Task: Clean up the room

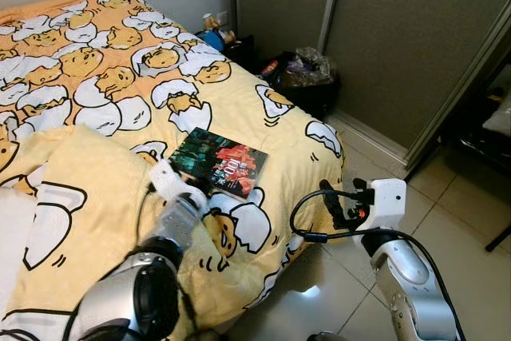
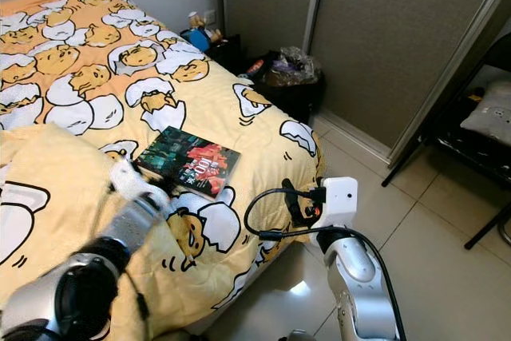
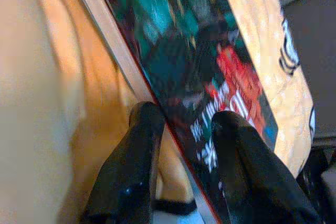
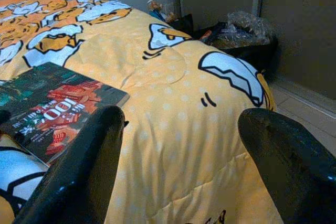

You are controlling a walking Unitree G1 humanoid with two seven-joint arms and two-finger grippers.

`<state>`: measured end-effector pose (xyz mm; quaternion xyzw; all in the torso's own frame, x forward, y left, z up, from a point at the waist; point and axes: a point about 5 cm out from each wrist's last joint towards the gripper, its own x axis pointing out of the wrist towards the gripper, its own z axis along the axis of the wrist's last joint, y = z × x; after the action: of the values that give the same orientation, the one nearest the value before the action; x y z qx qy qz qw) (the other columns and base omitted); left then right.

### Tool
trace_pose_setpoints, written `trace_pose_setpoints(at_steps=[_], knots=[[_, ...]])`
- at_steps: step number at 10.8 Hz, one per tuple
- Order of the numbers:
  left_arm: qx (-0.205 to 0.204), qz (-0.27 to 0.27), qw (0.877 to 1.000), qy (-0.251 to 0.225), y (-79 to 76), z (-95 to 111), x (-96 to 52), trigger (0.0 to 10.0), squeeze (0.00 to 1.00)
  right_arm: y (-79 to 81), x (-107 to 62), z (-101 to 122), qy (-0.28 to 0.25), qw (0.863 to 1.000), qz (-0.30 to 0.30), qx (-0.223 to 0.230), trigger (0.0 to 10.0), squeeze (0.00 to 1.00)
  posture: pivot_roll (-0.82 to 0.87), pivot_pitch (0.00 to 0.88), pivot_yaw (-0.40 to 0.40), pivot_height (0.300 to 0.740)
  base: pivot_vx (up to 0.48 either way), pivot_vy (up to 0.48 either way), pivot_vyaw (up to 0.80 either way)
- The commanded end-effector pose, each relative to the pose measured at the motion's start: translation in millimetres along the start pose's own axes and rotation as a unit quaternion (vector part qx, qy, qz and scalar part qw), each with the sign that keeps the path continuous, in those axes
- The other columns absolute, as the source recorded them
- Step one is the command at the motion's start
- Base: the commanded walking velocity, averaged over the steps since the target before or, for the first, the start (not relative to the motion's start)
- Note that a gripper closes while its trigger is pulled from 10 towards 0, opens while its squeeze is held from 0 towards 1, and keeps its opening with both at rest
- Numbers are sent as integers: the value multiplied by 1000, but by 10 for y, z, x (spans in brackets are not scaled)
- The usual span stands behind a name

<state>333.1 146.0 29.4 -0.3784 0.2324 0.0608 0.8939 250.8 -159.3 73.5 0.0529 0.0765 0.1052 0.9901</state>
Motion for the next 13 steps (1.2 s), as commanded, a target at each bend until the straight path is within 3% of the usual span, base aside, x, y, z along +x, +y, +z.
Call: trace_pose_setpoints(at_steps=[1, 2, 3, 4, 7, 10, 12, 13], knots=[[9, 7, 1000, 7, -24, -22, 7, 10000, 0, 7, -29, 15, -6, 1000, 0, -2, 10000, 0, -199, 28, 64, 740, 0, 0, 0], [25, 8, 1000, 10, -32, -41, 7, 10000, 239, 7, -40, 11, -5, 1000, -1, -1, 10000, 0, -201, 30, 65, 740, 0, 0, 0], [90, 11, 996, 5, -63, -16, 14, 10000, 1000, 4, -62, 3, -3, 1000, -3, -1, 10000, 0, -206, 37, 67, 740, 0, 0, 0], [131, 9, 991, -2, -88, 21, 21, 10000, 1000, 4, -75, -1, -3, 1000, -3, 0, 10000, 0, -207, 39, 67, 740, 0, 0, 0], [105, 42, 993, -28, -6, 156, 15, 10000, 1000, 8, -142, -17, 3, 1000, 8, -1, 10000, 0, -215, 45, 65, 740, 0, 0, 0], [158, 47, 985, -47, 13, 231, 7, 10000, 1000, -14, -167, -19, 7, 1000, 11, -5, 10000, 0, -215, 44, 67, 740, 0, 0, 0], [116, 51, 991, -40, 51, 208, 1, 10000, 1000, -6, -173, -18, 7, 1000, 11, -4, 10000, 0, -217, 45, 63, 740, 0, 0, 0], [90, 23, 995, -35, -21, 180, 15, 10000, 1000, 27, -217, -4, 6, 1000, 12, -4, 10000, 0, -247, 72, 51, 740, 0, 0, 0]])
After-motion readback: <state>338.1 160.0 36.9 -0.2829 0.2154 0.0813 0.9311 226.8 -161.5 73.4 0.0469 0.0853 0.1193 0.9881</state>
